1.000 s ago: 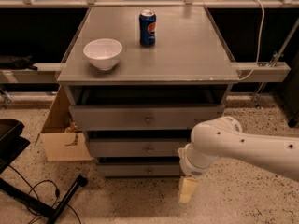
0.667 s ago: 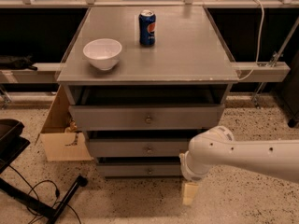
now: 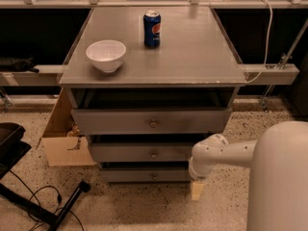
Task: Open bottom drawer
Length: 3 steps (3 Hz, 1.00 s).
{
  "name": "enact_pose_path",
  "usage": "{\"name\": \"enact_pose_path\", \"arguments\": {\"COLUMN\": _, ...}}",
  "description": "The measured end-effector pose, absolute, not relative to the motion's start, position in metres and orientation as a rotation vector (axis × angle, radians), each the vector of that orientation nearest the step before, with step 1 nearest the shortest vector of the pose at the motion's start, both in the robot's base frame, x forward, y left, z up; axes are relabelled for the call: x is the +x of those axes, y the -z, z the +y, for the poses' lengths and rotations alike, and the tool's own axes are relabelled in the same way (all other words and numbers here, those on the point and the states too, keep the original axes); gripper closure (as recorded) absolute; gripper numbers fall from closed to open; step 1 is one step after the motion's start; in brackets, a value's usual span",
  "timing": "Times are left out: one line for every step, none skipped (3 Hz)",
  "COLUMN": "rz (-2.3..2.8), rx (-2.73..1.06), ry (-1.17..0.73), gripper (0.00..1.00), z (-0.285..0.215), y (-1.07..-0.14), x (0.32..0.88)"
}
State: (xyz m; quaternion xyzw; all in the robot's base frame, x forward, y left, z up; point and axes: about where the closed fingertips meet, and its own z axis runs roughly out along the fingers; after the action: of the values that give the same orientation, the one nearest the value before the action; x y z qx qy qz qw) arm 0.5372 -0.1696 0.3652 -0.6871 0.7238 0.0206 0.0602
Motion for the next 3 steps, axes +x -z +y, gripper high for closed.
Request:
{"name": "enact_pose_path", "arguments": {"rz": 2.190, "rx": -2.080, "ry": -0.062, "gripper": 0.00, "z": -0.170, "y": -0.366, "x": 0.537}}
{"name": "enact_pose_path", "arguments": {"rz": 2.177, "rx": -2.077, "ry": -0.103, "gripper": 0.00, "z": -0.167, "y": -0.332, "x": 0.527}}
{"name": "enact_pose_path", "arguments": {"rz": 2.140, "rx": -2.061, "ry": -0.149, "gripper": 0.00, "z": -0.168, "y": -0.271, "x": 0.517}}
